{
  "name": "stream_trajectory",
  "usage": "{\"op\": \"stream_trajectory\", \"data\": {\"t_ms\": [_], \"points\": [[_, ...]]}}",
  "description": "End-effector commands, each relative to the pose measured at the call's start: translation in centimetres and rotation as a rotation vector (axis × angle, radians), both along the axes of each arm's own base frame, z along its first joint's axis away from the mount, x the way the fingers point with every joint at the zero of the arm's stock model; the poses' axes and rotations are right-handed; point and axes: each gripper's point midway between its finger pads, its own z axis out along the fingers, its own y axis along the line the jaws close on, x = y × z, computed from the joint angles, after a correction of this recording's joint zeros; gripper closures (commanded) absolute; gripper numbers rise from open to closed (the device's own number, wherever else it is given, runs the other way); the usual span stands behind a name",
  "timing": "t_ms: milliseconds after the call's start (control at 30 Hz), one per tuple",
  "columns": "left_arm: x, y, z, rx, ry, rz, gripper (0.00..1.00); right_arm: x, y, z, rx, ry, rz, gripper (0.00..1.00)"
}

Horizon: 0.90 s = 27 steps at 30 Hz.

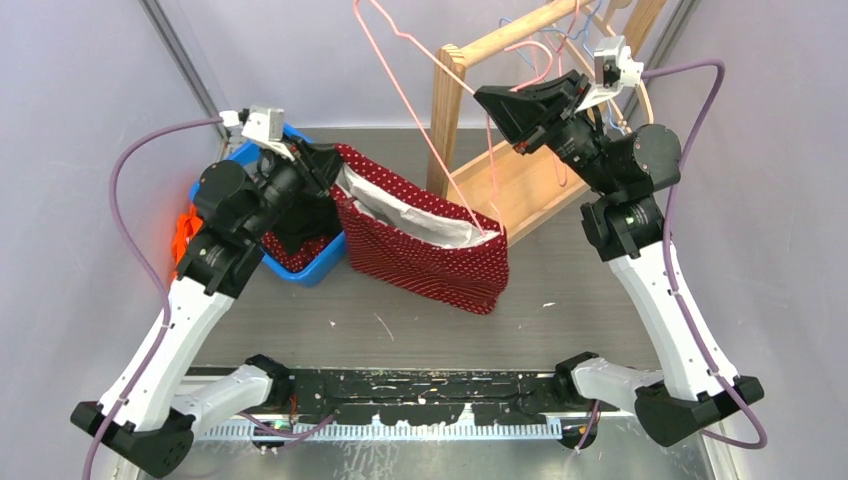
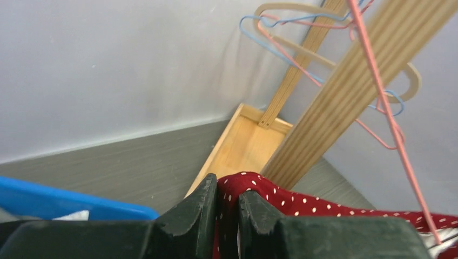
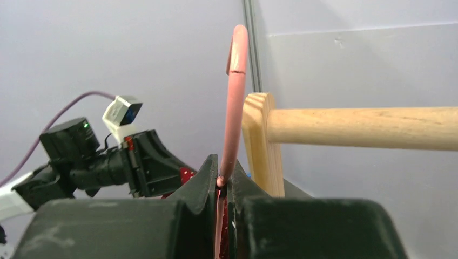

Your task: Remove the skirt from the hanger

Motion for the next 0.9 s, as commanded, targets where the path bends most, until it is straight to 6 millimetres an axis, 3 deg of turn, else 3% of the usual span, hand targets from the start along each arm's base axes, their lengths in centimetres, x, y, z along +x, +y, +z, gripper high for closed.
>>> {"op": "stream_trajectory", "data": {"t_ms": [0,200,300,400,633,733,867], "points": [[-1.6,0.4,2.9,-0.024,-0.06,-0.018,0.8,-1.7,-1.5,5.6,0.179,-0.131,-0.004,0.99],[-1.2,6.0,7.2,0.088,-0.151,0.263,0.79,-4.7,-4.6,6.6,0.168,-0.221,-0.148,0.99],[-0.9,7.4,8.4,0.125,-0.169,0.336,0.79,-6.9,-7.0,7.3,0.179,-0.276,-0.253,0.99],[-0.4,8.2,9.7,0.143,-0.192,0.393,0.79,-8.5,-8.1,7.3,0.144,-0.3,-0.3,0.99],[3.0,11.9,15.2,0.294,-0.29,0.657,0.79,-7.5,-8.6,5.6,0.095,-0.266,-0.357,0.99],[5.2,13.2,16.3,0.348,-0.303,0.736,0.79,-6.9,-8.9,4.7,0.074,-0.257,-0.393,0.99],[7.0,16.4,18.1,0.36,-0.314,0.833,0.79,-6.2,-9.2,3.9,0.041,-0.243,-0.432,0.99]]}}
